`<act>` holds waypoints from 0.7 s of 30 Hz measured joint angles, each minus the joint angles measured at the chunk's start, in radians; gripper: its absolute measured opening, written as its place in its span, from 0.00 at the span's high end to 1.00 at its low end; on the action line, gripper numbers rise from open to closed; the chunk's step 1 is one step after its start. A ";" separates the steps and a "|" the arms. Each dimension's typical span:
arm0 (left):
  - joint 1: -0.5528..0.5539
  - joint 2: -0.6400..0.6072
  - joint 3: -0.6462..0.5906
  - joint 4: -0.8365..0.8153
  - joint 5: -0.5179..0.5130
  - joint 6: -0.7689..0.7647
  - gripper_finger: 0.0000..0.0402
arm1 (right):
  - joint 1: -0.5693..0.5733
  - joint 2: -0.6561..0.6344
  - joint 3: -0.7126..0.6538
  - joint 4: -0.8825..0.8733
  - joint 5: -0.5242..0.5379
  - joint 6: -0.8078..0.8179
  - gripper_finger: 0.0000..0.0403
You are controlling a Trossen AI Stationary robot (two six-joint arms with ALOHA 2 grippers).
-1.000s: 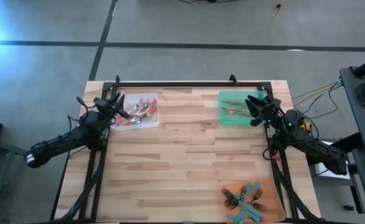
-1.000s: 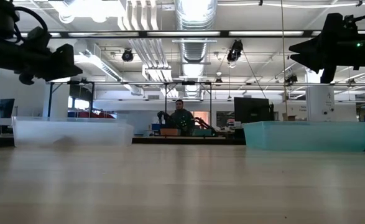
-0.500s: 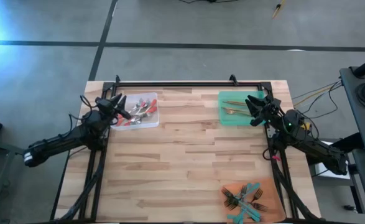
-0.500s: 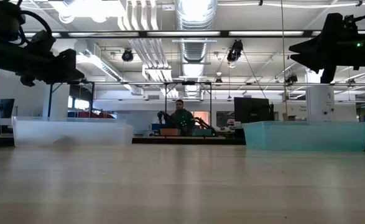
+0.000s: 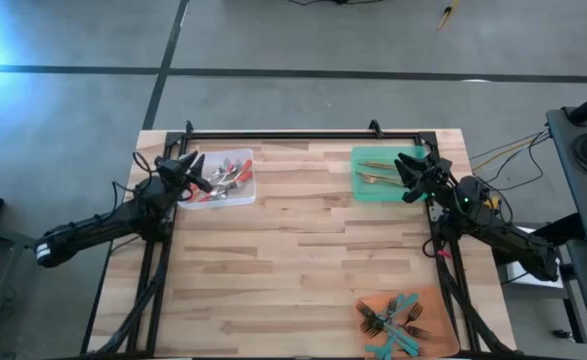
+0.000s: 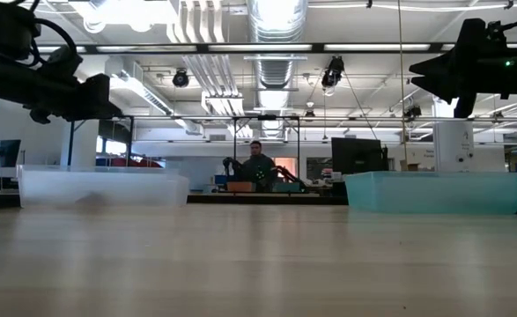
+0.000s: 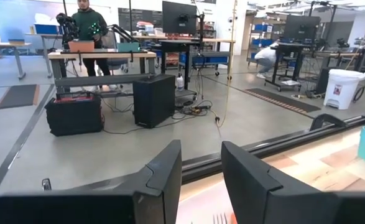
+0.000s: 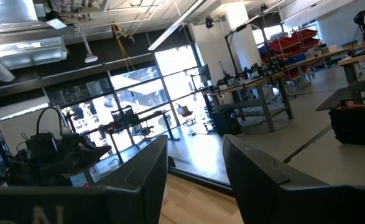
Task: Sort silverware by color (type)
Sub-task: Return to Home Position
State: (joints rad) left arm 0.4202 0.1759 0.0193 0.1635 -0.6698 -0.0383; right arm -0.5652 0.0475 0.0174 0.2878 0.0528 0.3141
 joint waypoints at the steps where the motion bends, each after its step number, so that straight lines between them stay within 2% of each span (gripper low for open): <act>1: 0.000 0.002 0.000 0.000 0.000 0.000 0.76 | 0.000 0.000 0.000 0.000 0.000 0.000 0.64; 21: 0.000 0.012 0.001 0.000 0.000 0.000 0.76 | 0.000 0.000 0.000 0.000 0.000 0.000 0.64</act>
State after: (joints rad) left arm 0.4202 0.1883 0.0200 0.1635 -0.6701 -0.0383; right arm -0.5652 0.0475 0.0174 0.2878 0.0528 0.3141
